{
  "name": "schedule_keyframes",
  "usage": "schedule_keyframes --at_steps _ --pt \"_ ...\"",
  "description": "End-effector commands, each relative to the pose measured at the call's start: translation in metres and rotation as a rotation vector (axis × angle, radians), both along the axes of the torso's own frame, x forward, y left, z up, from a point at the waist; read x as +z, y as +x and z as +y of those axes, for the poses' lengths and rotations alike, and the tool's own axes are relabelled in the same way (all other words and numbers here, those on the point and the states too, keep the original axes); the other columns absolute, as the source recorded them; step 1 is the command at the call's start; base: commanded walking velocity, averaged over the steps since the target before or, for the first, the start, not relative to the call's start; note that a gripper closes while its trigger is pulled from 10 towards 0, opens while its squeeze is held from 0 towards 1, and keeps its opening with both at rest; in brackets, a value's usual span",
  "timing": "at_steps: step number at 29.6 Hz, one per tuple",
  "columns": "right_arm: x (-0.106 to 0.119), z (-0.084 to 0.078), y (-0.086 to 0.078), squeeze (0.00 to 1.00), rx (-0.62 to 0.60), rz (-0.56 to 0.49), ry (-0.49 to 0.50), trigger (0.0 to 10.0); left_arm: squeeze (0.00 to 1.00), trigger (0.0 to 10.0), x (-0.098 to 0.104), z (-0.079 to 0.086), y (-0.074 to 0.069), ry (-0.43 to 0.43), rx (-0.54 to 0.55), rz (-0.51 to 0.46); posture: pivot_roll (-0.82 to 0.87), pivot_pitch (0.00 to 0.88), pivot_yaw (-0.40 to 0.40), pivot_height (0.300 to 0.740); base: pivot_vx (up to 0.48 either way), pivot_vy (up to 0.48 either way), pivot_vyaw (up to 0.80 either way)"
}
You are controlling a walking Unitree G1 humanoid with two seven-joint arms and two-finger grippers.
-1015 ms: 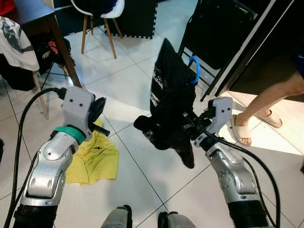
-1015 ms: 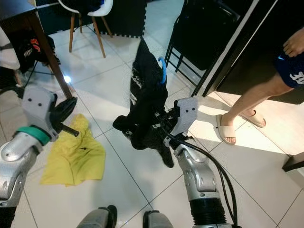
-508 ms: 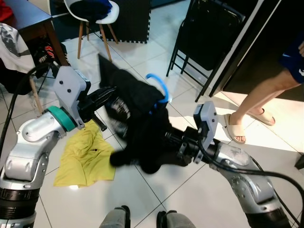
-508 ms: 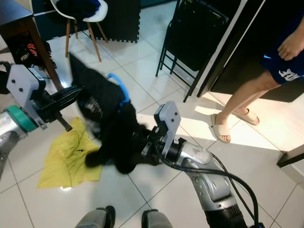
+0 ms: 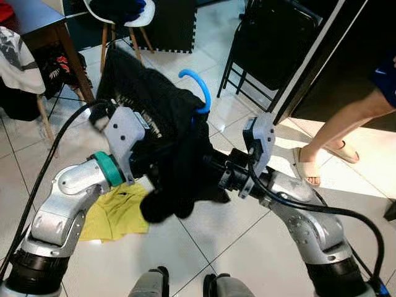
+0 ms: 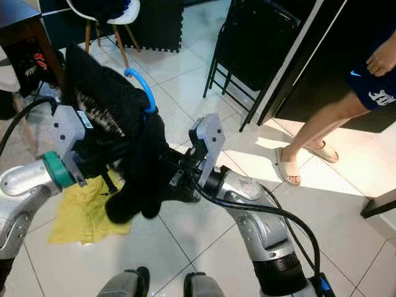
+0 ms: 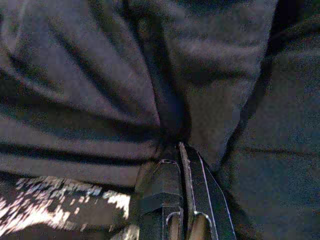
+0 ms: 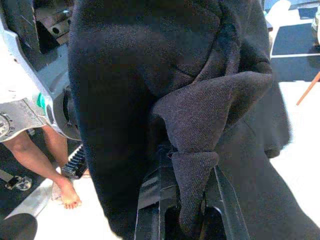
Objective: Hang hanger
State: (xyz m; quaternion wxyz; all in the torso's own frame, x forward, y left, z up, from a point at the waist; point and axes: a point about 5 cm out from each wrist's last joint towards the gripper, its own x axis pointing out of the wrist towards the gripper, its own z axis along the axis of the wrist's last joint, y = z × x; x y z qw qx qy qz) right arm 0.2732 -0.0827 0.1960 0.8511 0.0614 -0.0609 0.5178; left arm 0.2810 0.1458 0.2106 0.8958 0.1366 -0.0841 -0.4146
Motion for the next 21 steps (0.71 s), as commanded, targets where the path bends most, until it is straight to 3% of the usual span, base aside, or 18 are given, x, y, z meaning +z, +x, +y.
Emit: schedule_keyframes --at_steps 1,2,3,4,14,15,18,19,21 --pt "0.007 0.000 -0.004 0.00 0.015 -0.028 0.026 10.0 0.00 10.0 -0.008 -0.002 -0.002 0.008 -0.006 0.028 0.02 0.074 0.001 0.740 0.000 0.000 0.00" --pt "0.008 0.000 -0.004 0.00 0.018 -0.028 0.027 10.0 0.64 10.0 -0.009 -0.001 -0.001 0.002 0.019 0.020 0.03 0.073 0.000 0.740 0.000 0.000 0.00" --pt "0.008 0.000 -0.004 0.00 0.018 -0.028 0.027 10.0 0.64 10.0 -0.009 -0.001 -0.001 0.002 0.019 0.020 0.03 0.073 0.000 0.740 0.000 0.000 0.00" --pt "0.009 0.000 -0.005 0.00 0.020 -0.026 0.029 10.0 1.00 10.0 -0.009 -0.001 0.000 0.001 0.040 0.006 0.02 0.072 -0.001 0.740 0.000 0.000 0.00" --pt "0.008 0.000 -0.006 0.00 0.029 -0.014 0.038 10.0 1.00 10.0 -0.006 0.001 0.011 0.004 0.141 -0.062 0.03 0.058 0.004 0.740 0.000 0.000 0.00" --pt "0.008 0.001 -0.006 0.00 0.035 -0.013 0.042 10.0 0.41 10.0 -0.008 -0.002 0.015 -0.020 0.159 -0.051 0.03 0.054 0.003 0.740 0.000 0.000 0.00" --pt "0.008 0.001 -0.006 0.00 0.035 -0.014 0.042 10.0 0.41 10.0 -0.009 -0.003 0.016 -0.027 0.163 -0.047 0.03 0.054 0.003 0.740 0.000 0.000 0.00" --pt "0.009 0.002 -0.007 0.00 0.037 -0.013 0.045 10.0 0.00 10.0 -0.010 -0.004 0.018 -0.035 0.181 -0.044 0.03 0.055 0.002 0.740 0.000 0.000 0.00" --pt "0.009 0.002 -0.006 0.00 0.037 -0.014 0.043 10.0 0.00 10.0 -0.012 -0.007 0.018 -0.054 0.177 -0.031 0.02 0.057 0.002 0.740 0.000 0.000 0.00"
